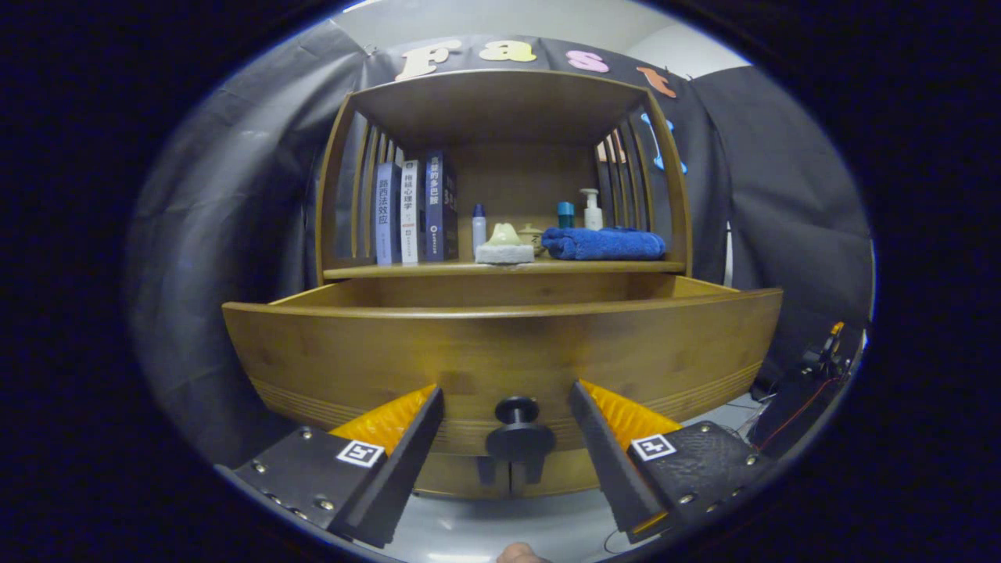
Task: Pull open the drawer, take out the items inside it, and place them on the countertop above the cabinet.
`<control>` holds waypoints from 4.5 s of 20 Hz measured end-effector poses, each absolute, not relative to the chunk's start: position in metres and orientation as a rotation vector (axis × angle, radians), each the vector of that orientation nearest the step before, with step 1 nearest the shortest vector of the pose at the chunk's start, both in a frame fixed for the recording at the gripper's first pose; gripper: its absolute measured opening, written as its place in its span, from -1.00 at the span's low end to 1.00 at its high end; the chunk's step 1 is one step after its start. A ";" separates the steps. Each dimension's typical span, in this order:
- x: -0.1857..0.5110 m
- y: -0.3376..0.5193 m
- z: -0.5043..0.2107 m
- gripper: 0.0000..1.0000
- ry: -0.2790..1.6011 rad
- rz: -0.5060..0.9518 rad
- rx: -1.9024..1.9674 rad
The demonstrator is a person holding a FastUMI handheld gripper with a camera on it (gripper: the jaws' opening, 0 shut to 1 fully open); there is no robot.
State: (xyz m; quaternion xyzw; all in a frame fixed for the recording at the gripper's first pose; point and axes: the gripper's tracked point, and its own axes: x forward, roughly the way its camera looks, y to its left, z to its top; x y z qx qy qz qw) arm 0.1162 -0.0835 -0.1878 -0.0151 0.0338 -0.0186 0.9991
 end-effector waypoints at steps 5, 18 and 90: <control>0.150 -0.070 -0.192 0.99 0.039 -0.054 -0.073; 0.176 -0.070 -0.191 0.99 -0.007 -0.055 -0.027; -0.004 -0.050 0.060 0.98 -0.153 0.041 -0.066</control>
